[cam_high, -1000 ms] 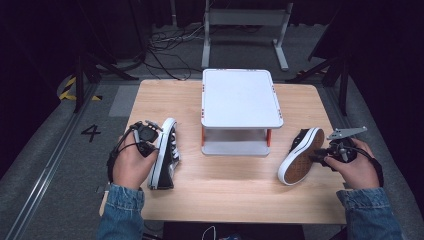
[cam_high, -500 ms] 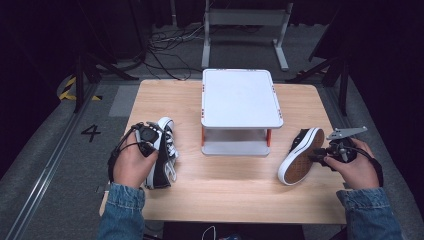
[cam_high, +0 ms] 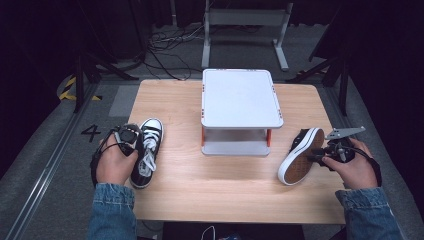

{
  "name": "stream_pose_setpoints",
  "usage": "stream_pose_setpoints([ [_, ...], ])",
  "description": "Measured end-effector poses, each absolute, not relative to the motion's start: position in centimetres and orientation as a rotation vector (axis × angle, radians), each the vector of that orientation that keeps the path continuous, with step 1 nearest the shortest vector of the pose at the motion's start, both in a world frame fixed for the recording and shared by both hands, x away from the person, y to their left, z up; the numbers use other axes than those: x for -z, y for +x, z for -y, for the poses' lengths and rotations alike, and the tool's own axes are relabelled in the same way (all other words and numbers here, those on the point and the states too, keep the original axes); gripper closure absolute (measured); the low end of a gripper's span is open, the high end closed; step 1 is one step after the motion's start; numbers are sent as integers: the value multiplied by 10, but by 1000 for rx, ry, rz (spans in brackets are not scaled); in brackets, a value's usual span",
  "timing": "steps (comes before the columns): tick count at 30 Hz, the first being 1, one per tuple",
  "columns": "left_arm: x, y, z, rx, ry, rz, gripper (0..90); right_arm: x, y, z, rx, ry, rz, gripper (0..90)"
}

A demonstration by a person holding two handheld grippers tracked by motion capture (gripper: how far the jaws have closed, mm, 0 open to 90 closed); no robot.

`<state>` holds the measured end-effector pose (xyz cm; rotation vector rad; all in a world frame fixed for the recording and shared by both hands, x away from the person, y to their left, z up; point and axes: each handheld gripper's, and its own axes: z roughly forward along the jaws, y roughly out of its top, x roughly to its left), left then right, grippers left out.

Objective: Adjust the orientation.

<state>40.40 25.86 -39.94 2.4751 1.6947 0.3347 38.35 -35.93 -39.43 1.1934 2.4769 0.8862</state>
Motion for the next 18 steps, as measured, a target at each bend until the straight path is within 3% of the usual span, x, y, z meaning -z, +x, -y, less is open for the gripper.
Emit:
stream_pose_setpoints([
  [1, 402, 405, -260, -279, 2464, -1679, 871, 394, 383, 359, -885, 1199, -2477, 616],
  [4, 398, 405, -256, -323, 2463, -1684, 794, 395, 384, 360, -879, 1200, -2478, 615],
  [8, 386, 398, -257, -416, 2421, -1714, 514, 394, 383, 361, -880, 1204, -2473, 613],
  [11, 373, 391, -254, -420, 2389, -1652, 352, 394, 382, 362, -885, 1208, -2465, 611],
  [14, 375, 392, -244, -394, 2425, -1586, 296, 394, 382, 361, -884, 1213, -2469, 609],
  [18, 386, 401, -241, -439, 2479, -1631, 309, 395, 382, 358, -877, 1196, -2481, 608],
])
